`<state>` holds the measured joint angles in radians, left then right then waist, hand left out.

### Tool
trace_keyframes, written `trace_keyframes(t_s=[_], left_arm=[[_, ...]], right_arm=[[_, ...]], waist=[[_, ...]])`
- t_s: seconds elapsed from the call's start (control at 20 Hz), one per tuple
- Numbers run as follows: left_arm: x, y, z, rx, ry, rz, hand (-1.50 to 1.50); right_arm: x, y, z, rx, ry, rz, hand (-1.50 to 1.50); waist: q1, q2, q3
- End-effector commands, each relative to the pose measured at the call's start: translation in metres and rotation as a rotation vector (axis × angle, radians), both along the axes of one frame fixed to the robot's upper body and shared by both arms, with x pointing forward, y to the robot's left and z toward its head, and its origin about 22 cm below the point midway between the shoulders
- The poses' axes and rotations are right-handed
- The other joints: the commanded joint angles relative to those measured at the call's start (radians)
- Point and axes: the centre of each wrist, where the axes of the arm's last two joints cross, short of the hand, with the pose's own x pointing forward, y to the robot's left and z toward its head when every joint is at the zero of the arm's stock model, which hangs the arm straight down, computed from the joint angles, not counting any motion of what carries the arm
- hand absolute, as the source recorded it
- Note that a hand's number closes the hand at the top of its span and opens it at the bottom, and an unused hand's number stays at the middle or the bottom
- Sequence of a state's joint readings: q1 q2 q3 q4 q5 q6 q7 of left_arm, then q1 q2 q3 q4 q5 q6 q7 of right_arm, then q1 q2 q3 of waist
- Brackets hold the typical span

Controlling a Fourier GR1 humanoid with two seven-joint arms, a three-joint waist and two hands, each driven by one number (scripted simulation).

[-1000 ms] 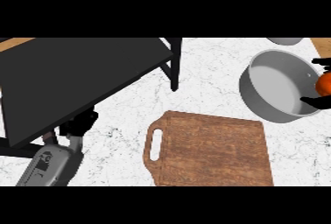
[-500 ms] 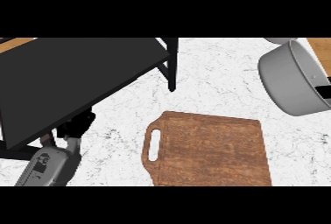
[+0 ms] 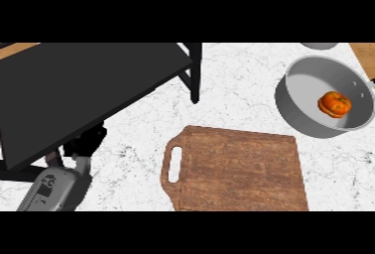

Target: Pick the squash from the cutting board and place it in the pot

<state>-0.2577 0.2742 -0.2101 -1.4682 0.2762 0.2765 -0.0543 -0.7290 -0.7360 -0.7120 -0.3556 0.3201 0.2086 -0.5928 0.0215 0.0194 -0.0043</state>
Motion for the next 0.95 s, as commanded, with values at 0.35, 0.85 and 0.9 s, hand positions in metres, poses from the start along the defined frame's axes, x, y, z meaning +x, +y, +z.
trace_keyframes(t_s=[0.35, 0.85, 0.9], left_arm=[[0.012, 0.024, 0.037, -0.015, -0.084, 0.049, 0.00], [0.016, 0.029, 0.031, -0.013, -0.092, 0.066, 0.00], [0.015, 0.018, 0.035, -0.015, -0.087, 0.064, 0.00]], right_arm=[[-0.066, -0.065, 0.013, 0.074, -0.090, -0.071, -1.50], [-0.108, -0.092, 0.017, 0.085, -0.094, -0.090, -1.50], [-0.115, -0.095, 0.016, 0.067, -0.101, -0.094, -1.50]], waist=[[0.028, 0.003, 0.014], [0.025, 0.006, 0.015], [0.025, 0.005, 0.018]])
